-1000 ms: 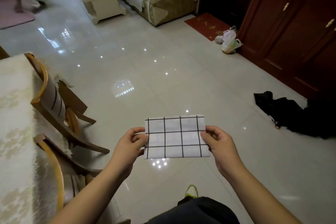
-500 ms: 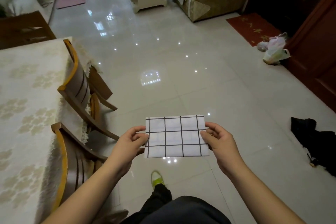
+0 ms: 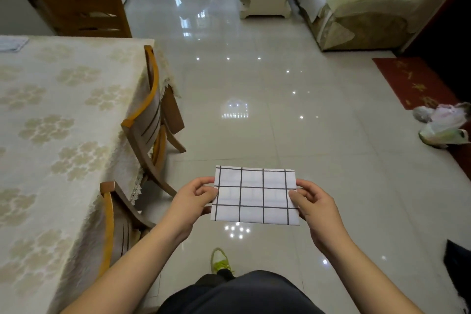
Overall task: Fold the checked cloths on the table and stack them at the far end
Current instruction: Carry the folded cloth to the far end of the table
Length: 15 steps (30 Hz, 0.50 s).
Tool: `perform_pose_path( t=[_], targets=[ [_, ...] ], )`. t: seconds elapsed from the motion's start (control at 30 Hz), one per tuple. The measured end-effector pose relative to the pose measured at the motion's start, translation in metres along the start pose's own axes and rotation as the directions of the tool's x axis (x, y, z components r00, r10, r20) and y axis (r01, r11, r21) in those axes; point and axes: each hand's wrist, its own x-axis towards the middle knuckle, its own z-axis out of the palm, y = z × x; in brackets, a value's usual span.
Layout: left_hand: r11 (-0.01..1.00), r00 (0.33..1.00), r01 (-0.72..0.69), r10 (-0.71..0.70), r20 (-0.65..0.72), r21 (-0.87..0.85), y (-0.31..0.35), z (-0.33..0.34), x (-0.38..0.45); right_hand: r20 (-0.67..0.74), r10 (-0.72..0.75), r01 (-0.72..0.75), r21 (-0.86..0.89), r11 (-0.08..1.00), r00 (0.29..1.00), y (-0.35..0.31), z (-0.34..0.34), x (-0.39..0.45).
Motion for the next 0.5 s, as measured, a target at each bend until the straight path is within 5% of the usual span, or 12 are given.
perform_pose_path(
  t=[0.5],
  targets=[
    [0.999,0.993,0.03,-0.029,-0.111,0.012,0.063,-0.051,0.116,0.08,-0.012,0.016,-0.051,0.999,0.997,-0.063,0.071,0.14]
  ],
)
